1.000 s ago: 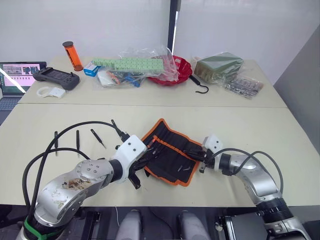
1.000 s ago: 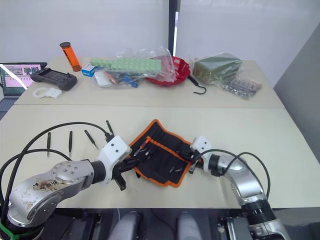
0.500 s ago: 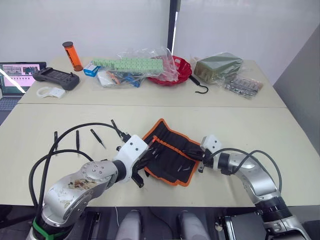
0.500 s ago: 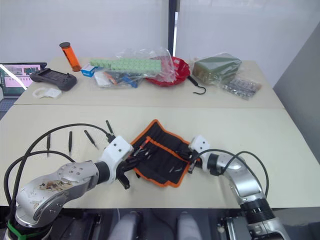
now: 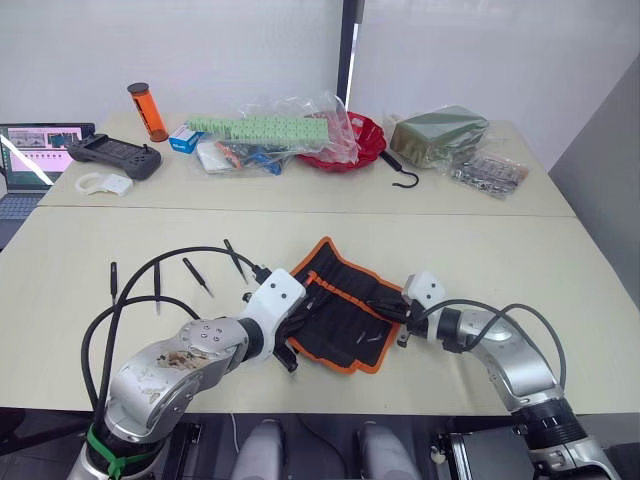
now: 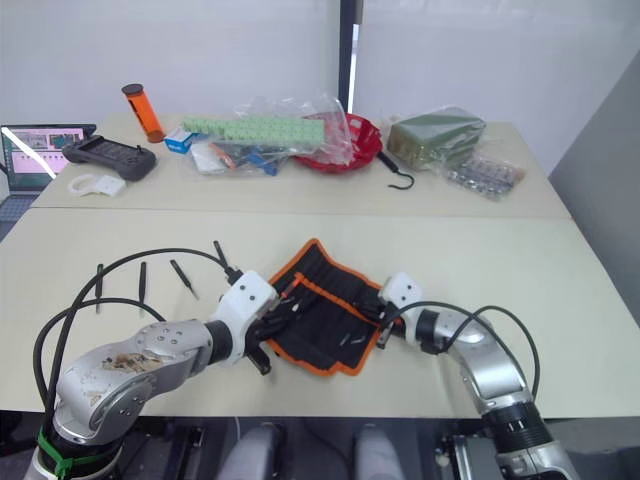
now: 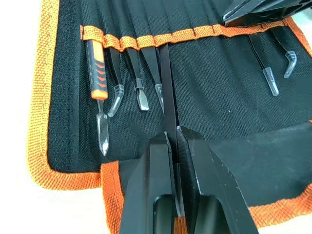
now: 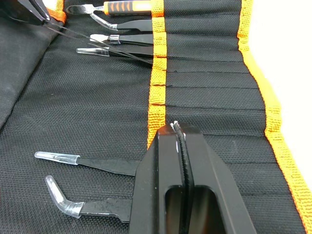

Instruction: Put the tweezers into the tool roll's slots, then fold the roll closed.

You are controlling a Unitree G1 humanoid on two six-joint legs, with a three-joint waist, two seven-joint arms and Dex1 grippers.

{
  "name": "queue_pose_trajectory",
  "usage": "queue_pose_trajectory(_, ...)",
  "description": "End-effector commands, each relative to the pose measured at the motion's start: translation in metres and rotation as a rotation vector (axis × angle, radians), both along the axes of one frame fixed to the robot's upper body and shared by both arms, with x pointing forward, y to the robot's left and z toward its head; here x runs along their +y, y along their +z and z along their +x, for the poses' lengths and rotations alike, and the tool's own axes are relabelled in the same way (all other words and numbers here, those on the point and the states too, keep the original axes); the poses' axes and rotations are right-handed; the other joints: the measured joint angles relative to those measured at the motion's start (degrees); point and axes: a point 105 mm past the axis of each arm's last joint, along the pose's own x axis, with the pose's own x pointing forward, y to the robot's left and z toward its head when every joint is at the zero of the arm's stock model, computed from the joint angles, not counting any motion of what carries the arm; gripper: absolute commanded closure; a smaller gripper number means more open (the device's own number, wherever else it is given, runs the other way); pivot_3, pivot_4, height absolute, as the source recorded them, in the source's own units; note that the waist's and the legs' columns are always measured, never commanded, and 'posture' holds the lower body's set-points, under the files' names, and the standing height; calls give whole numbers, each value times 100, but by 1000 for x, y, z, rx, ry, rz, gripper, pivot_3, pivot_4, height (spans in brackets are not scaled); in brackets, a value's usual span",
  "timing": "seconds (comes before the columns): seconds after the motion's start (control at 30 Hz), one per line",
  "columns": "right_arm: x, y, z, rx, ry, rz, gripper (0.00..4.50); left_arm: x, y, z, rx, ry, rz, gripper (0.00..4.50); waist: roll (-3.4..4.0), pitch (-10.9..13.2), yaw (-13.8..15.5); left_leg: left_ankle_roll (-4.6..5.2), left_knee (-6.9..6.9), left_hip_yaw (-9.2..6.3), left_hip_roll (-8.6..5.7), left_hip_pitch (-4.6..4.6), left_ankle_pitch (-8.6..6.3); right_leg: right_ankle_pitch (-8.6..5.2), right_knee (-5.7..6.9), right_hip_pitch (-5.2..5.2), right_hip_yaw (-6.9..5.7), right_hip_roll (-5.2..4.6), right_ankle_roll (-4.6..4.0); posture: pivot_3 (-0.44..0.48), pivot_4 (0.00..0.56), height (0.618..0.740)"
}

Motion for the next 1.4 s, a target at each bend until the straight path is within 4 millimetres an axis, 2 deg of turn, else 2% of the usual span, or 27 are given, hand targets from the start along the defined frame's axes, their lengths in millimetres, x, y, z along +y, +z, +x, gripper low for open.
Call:
queue_pose_trajectory(0.03, -4, -26, -10, 101, -4, -58, 4474, -2, 4, 6, -40, 18, 3, 4500, 0, 0, 6, 0, 0, 0, 0, -1, 0, 0, 0, 0, 0, 0, 0, 0, 150, 740)
queue_pose_trajectory(0.87, 1, -25, -16, 116, 20, -52, 4474, -47, 2, 45, -130, -63, 65, 4500, -1, 0, 71, 0, -1, -1, -8, -4, 0, -1, -12, 2, -1, -4, 9, 0, 150, 740)
queue_pose_trajectory(1.23, -4, -26, -14, 114, -6, -51, 4474, -44, 1, 44, -112, -50, 55, 4500, -1, 0, 78, 0, 0, -2, -10, -4, 0, -4, -15, 4, -1, -7, 17, 0, 150, 740)
queue_pose_trajectory(1.4, -8, -24, -13, 111, -24, -53, 4474, -36, 2, 41, -110, -38, 67, 4500, -1, 0, 73, 0, -1, -2, -11, -5, 0, -11, -15, 4, -1, -8, 30, 0, 150, 740)
